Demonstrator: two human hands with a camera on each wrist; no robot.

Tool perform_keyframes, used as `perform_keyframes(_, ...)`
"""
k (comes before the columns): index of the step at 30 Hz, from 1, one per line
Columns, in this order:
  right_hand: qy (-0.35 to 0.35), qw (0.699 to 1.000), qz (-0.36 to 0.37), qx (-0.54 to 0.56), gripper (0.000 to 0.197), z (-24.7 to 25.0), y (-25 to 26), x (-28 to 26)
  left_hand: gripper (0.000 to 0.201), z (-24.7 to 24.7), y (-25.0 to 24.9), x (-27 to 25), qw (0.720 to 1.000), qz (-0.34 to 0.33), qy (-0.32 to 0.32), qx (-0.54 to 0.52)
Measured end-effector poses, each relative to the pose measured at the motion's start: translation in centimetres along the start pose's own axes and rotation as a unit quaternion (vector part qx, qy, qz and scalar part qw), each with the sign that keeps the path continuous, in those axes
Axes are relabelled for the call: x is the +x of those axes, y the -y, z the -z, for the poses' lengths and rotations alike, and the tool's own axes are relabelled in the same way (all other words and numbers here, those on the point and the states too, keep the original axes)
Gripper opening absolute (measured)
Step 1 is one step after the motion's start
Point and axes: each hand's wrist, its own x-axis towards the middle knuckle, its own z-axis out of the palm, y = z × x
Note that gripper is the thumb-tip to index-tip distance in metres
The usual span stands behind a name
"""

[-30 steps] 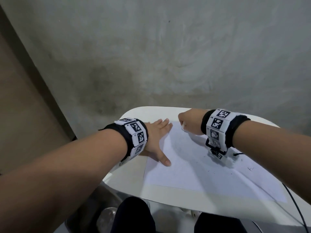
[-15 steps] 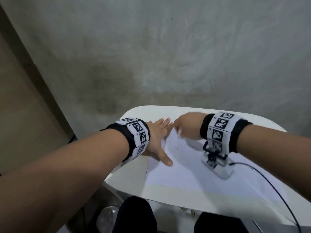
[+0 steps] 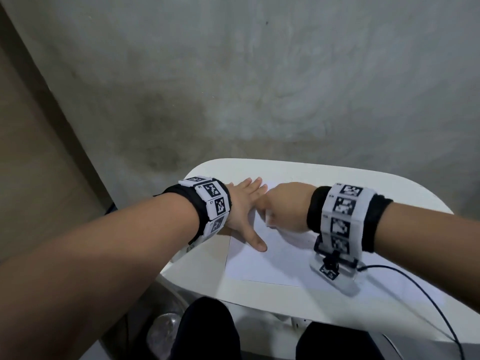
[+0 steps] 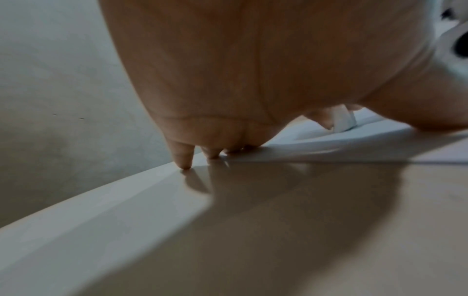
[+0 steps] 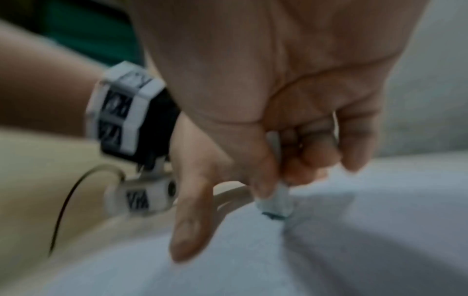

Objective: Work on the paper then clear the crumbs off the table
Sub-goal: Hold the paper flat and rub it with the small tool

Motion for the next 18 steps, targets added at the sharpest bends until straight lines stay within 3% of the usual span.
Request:
perform_keyframes(4,-0.044,0.996,-0.076,0.004,0.018,0.9,-2.3,0.2,0.137,0.0,0.0,0.1,1.000,0.003,0.007,0.009)
perform_keyframes(8,0.043,0.999,-0.010,-0.005,0.037,0.2,1.0,-0.8,0.134,0.3,-0.5,-0.2,1.000,0.014,-0.002,0.000)
perform_keyframes(10,0.011,0.999,-0.011,-0.031,0.034,0.6,-0.2,-0.6,0.136,0.2,-0.4,-0.1,1.000,0.009,0.003,0.015)
perform_keyframes(12,-0.033,0.996,-0.064,-0.054,0.029,0.9,-1.5,-0.8,0.136,0.1,-0.2,0.2,1.000,0.014,0.011,0.018)
perform_keyframes(16,0.027,0.999,-0.027,0.005,0.043,0.1,1.3,-1.8,0.136,0.0,-0.5,0.0,1.000,0.014,-0.001,0.020)
perform_keyframes(18,0.000,1.000,-0.020,0.002,0.031,0.3,0.0,-1.7,0.135,0.2,-0.6,0.0,1.000,0.013,0.006,0.022)
